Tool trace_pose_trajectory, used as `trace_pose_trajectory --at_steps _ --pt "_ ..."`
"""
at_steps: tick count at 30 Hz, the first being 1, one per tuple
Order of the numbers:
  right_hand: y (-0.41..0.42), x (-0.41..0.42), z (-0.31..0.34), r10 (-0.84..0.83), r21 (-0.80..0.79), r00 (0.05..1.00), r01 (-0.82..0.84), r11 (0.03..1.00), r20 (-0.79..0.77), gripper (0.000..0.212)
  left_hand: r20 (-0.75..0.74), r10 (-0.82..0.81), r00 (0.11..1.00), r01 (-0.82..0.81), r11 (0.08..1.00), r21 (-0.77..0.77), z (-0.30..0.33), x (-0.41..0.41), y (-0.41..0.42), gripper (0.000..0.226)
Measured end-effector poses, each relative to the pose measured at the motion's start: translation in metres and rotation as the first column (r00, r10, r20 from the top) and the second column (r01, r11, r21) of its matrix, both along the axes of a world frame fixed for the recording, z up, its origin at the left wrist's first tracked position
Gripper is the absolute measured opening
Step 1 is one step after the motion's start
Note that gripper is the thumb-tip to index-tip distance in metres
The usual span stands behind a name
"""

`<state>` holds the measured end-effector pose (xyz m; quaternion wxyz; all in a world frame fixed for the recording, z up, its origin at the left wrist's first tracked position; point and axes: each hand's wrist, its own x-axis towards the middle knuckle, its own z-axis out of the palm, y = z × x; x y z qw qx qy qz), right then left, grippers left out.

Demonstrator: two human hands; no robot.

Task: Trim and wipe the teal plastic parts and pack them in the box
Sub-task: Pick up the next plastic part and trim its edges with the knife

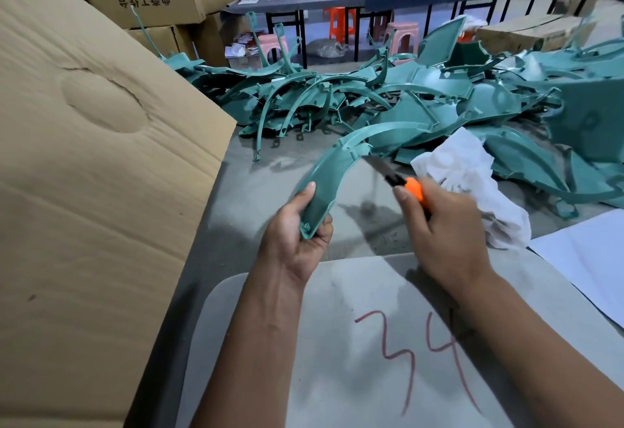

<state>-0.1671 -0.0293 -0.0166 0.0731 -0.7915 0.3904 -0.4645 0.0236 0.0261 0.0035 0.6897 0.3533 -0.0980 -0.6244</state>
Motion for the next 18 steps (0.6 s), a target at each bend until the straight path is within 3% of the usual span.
trace_pose_trajectory --at_steps 4,9,18 --pt "-0.01 -0.009 0.0 -0.14 0.022 0.988 0.139 0.99 0.067 0.044 0.08 -0.096 0.992 0.102 0.992 -0.069 0.0 0.002 0.002 0.011" --pt "-0.003 -0.006 0.001 0.189 -0.002 0.97 -0.191 0.982 0.153 0.041 0.089 -0.144 0.985 0.154 0.982 -0.107 -0.005 0.002 0.0 0.012" --pt "0.0 0.001 -0.002 0.1 0.084 0.983 -0.113 0.99 0.152 0.049 -0.095 -0.232 0.968 0.231 0.973 -0.023 -0.008 0.001 -0.006 0.011"
